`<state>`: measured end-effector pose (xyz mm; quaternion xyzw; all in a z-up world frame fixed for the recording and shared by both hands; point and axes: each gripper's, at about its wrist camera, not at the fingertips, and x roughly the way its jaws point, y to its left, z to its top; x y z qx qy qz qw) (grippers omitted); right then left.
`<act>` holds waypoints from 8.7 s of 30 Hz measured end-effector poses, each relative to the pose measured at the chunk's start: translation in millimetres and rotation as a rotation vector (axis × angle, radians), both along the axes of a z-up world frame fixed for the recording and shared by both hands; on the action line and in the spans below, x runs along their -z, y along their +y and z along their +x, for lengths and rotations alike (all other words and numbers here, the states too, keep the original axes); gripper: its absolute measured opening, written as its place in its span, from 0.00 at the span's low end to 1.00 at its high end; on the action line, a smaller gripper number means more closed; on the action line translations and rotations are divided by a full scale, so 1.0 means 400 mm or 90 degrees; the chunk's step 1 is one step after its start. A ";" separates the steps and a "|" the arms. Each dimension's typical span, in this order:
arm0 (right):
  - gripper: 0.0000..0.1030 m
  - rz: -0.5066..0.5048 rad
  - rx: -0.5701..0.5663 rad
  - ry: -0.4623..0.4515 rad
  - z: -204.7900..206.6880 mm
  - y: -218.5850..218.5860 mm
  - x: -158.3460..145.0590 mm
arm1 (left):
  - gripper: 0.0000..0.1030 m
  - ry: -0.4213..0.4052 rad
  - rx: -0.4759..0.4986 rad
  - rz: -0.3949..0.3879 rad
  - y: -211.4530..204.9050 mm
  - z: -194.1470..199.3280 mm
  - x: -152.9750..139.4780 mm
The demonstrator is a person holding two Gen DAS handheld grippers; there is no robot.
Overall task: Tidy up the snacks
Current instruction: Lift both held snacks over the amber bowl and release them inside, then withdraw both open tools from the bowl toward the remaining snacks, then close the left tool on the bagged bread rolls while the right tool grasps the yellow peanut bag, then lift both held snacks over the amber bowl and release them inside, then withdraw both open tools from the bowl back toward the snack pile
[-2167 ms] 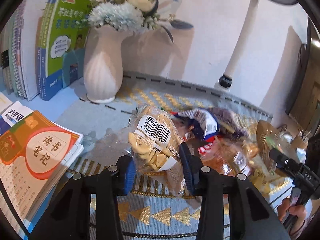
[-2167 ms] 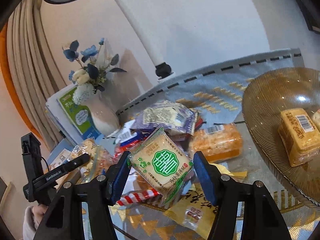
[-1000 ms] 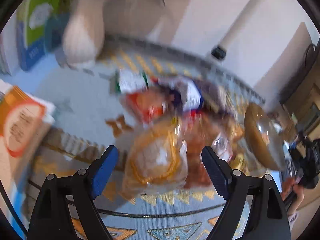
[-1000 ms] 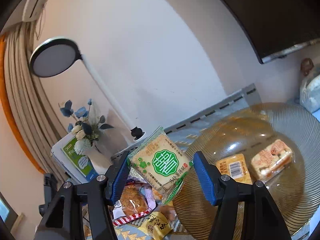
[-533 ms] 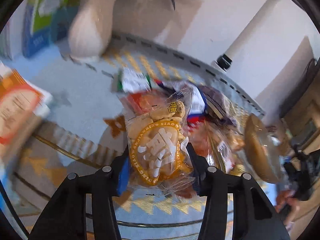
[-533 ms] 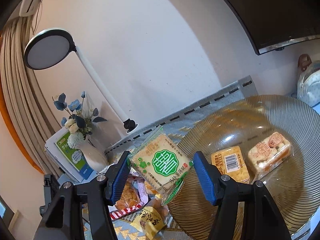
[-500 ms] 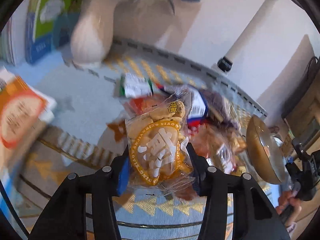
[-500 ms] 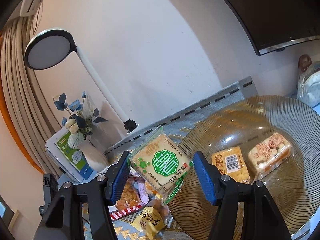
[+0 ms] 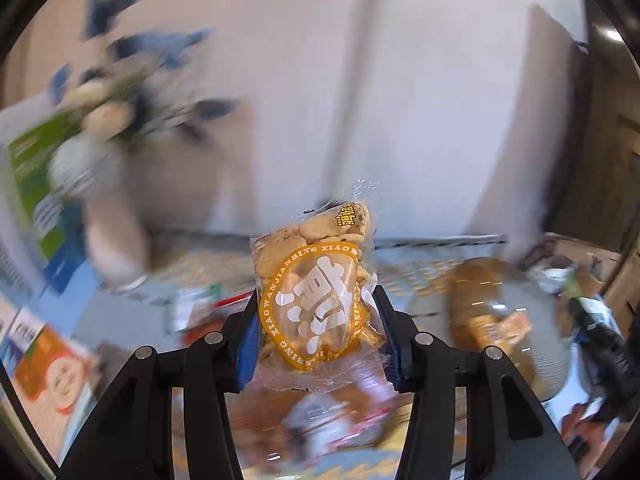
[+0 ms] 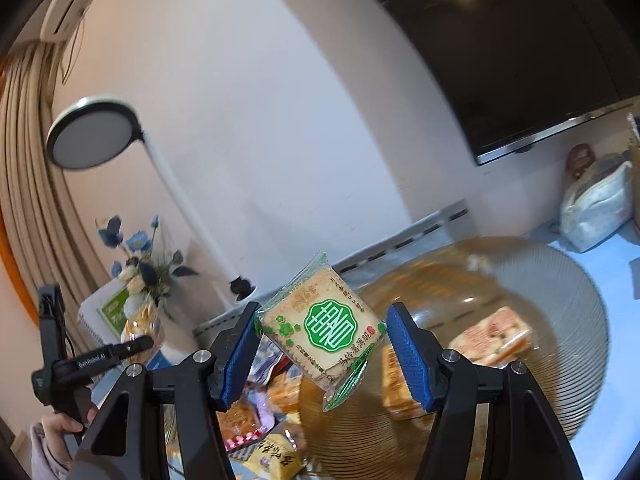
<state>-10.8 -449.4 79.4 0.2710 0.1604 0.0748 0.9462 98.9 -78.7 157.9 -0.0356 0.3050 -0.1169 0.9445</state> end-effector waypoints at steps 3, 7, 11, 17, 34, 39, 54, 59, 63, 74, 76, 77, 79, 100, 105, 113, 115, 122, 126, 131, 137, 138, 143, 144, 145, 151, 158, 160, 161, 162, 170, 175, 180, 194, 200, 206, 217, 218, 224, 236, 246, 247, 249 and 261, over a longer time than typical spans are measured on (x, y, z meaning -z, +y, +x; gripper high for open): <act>0.60 0.019 0.039 0.018 -0.011 -0.042 0.008 | 0.45 -0.017 0.050 0.009 -0.121 0.012 -0.022; 0.60 0.046 0.059 0.026 -0.024 -0.089 0.021 | 0.46 -0.018 0.101 0.035 -0.262 0.032 -0.012; 0.74 0.065 0.082 0.063 -0.020 -0.121 0.039 | 0.52 0.032 0.143 0.077 -0.399 0.077 0.047; 0.92 0.099 0.104 0.043 -0.043 -0.157 0.040 | 0.86 0.105 0.132 0.096 -0.467 0.116 0.119; 0.92 0.048 0.069 0.070 0.009 -0.086 0.050 | 0.86 0.142 0.066 0.118 -0.362 0.122 0.132; 0.92 0.008 0.042 0.070 0.042 -0.036 0.053 | 0.86 0.150 0.045 0.109 -0.301 0.114 0.124; 0.93 -0.023 -0.054 -0.022 0.009 0.134 0.018 | 0.87 0.137 -0.057 0.094 -0.002 0.056 0.058; 0.93 -0.045 -0.125 0.011 0.022 0.232 0.046 | 0.87 0.175 -0.089 0.078 0.099 0.031 0.115; 0.93 -0.081 -0.156 0.031 0.030 0.295 0.076 | 0.87 0.204 -0.107 0.051 0.165 0.007 0.173; 0.93 -0.195 -0.193 0.058 0.051 0.426 0.117 | 0.95 0.233 -0.077 -0.077 0.222 -0.002 0.255; 0.93 -0.201 -0.203 0.084 0.067 0.441 0.133 | 0.96 0.228 -0.068 -0.095 0.219 -0.007 0.272; 0.93 -0.198 -0.210 0.107 0.080 0.448 0.150 | 0.97 0.224 -0.067 -0.105 0.221 -0.008 0.277; 0.93 -0.196 -0.211 0.131 0.092 0.453 0.169 | 0.99 0.219 -0.067 -0.131 0.229 -0.010 0.292; 1.00 -0.218 -0.138 0.319 0.169 0.445 0.223 | 1.00 0.174 -0.043 -0.141 0.216 -0.027 0.325; 1.00 -0.199 -0.142 0.312 0.148 0.429 0.219 | 1.00 0.174 -0.043 -0.142 0.216 -0.028 0.325; 1.00 -0.170 -0.148 0.302 0.123 0.402 0.208 | 1.00 0.174 -0.044 -0.142 0.216 -0.028 0.325; 1.00 -0.167 -0.149 0.301 0.132 0.390 0.213 | 1.00 0.174 -0.045 -0.142 0.216 -0.028 0.325; 1.00 -0.173 -0.150 0.304 0.152 0.393 0.224 | 1.00 0.184 -0.031 -0.129 0.208 -0.030 0.327; 0.93 -0.158 -0.150 0.296 0.150 0.395 0.224 | 0.66 0.192 0.058 -0.098 0.152 -0.043 0.345; 0.54 -0.130 -0.165 0.282 0.148 0.388 0.223 | 0.61 0.151 0.056 -0.054 0.131 -0.071 0.348; 0.52 -0.072 -0.213 0.260 0.151 0.373 0.231 | 0.61 0.138 0.012 -0.064 0.166 -0.078 0.341; 0.52 -0.064 -0.220 0.257 0.151 0.372 0.231 | 0.61 0.131 0.007 -0.064 0.171 -0.082 0.337; 0.51 -0.014 -0.227 0.249 0.144 0.352 0.241 | 0.61 0.100 -0.029 -0.072 0.188 -0.089 0.326; 0.51 -0.007 -0.224 0.250 0.138 0.348 0.242 | 0.61 0.099 -0.035 -0.072 0.188 -0.086 0.326; 0.51 0.001 -0.217 0.253 0.129 0.343 0.244 | 0.61 0.101 -0.041 -0.074 0.194 -0.085 0.327; 0.50 0.007 -0.193 0.246 0.110 0.326 0.225 | 0.61 0.103 -0.059 -0.081 0.206 -0.081 0.329; 0.50 0.128 -0.249 0.207 0.087 0.291 0.221 | 0.61 0.110 -0.066 -0.081 0.208 -0.079 0.332; 0.50 0.124 -0.245 0.200 0.086 0.293 0.216 | 0.61 0.109 -0.068 -0.082 0.209 -0.079 0.331; 0.50 0.125 -0.248 0.198 0.086 0.295 0.214 | 0.61 0.108 -0.069 -0.081 0.209 -0.079 0.331; 0.50 0.126 -0.248 0.199 0.086 0.296 0.215 | 0.61 0.108 -0.070 -0.081 0.209 -0.080 0.330; 0.50 0.138 -0.275 0.155 0.081 0.301 0.199 | 0.61 0.093 -0.079 -0.071 0.207 -0.089 0.321; 0.50 0.108 -0.282 0.107 0.068 0.314 0.163 | 0.61 0.079 -0.078 -0.056 0.198 -0.095 0.311; 0.50 0.080 -0.276 0.066 0.050 0.317 0.132 | 0.61 0.077 -0.087 -0.067 0.208 -0.096 0.311; 0.50 0.090 -0.246 -0.049 0.045 0.164 -0.046 | 0.61 0.055 -0.056 0.000 0.075 -0.085 0.136; 0.50 0.084 -0.189 -0.060 0.081 0.022 -0.095 | 0.61 0.052 0.019 0.036 -0.092 -0.019 0.061; 0.50 0.088 -0.102 -0.036 0.112 -0.111 -0.063 | 0.61 0.058 0.110 0.051 -0.301 0.070 0.034; 0.90 0.099 -0.022 0.058 0.180 -0.224 0.033 | 0.77 0.147 0.213 0.142 -0.595 0.191 0.164; 0.90 0.102 -0.022 0.057 0.180 -0.227 0.033 | 0.78 0.152 0.212 0.140 -0.596 0.191 0.168; 0.90 0.093 -0.022 0.043 0.163 -0.221 0.017 | 0.87 0.135 0.183 0.121 -0.554 0.179 0.150; 0.90 0.043 -0.034 0.042 0.139 -0.152 0.009 | 0.87 0.103 0.115 0.174 -0.450 0.144 0.126; 0.90 -0.007 -0.047 0.059 0.153 -0.058 0.022 | 0.87 0.122 0.075 0.141 -0.317 0.135 0.138; 0.90 -0.014 -0.047 0.059 0.153 -0.049 0.021 | 0.87 0.122 0.071 0.137 -0.301 0.136 0.134; 0.90 -0.030 -0.049 0.061 0.152 -0.025 0.018 | 0.87 0.120 0.063 0.129 -0.273 0.136 0.125; 0.91 -0.066 -0.104 0.050 0.146 0.174 -0.026 | 0.87 0.108 -0.032 0.119 -0.036 0.132 0.064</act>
